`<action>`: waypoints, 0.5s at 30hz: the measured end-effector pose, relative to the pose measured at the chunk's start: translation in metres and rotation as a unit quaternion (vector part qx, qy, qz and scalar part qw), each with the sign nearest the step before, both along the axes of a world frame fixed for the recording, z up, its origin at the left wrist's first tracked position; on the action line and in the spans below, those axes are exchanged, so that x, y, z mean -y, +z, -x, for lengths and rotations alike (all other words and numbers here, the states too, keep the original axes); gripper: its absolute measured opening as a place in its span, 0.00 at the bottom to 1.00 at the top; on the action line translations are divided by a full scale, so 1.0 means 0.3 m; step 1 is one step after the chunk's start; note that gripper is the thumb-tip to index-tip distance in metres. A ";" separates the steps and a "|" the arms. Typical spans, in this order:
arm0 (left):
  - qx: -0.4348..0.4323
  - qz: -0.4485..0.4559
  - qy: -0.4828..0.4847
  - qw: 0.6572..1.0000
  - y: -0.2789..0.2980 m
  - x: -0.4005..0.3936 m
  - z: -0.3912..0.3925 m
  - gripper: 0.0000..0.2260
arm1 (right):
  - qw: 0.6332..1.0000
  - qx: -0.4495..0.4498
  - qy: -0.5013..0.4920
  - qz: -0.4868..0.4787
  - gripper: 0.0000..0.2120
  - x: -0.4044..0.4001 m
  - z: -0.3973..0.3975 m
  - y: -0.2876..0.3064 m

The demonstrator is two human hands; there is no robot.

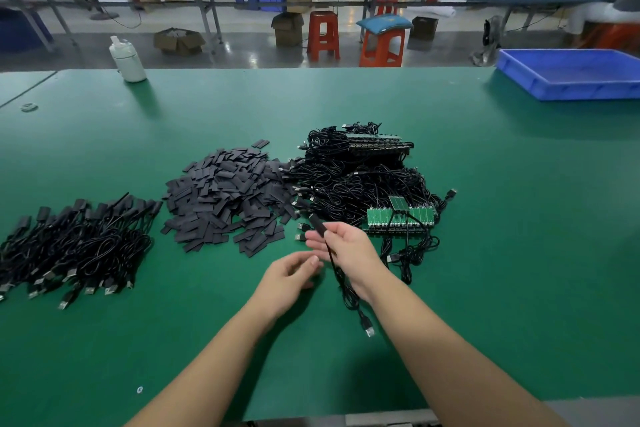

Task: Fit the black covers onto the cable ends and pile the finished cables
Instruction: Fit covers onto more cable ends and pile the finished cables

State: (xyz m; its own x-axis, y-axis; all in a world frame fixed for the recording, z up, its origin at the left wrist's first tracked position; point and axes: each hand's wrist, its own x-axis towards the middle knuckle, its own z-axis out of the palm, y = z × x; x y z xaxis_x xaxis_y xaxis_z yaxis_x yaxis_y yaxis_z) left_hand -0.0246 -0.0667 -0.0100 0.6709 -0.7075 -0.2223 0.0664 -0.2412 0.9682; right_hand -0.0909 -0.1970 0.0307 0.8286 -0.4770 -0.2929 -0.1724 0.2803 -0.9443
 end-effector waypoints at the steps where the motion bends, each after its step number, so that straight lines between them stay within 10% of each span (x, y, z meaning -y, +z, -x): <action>1: -0.013 0.012 -0.013 1.000 -0.002 -0.001 0.017 0.08 | 0.999 0.020 -0.017 -0.019 0.13 -0.009 -0.007 0.013; 15: -0.011 0.064 0.070 0.995 0.026 0.004 0.050 0.06 | 0.983 0.065 -0.112 -0.129 0.07 -0.077 -0.077 0.054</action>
State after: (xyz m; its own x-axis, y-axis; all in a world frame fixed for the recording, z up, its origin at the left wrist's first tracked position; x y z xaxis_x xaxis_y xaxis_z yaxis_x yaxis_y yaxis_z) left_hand -0.0397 -0.0679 -0.0021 0.7613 -0.6303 -0.1519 0.1126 -0.1022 0.9884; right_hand -0.0678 -0.1738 0.0469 0.7501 -0.5750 -0.3266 0.0385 0.5310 -0.8465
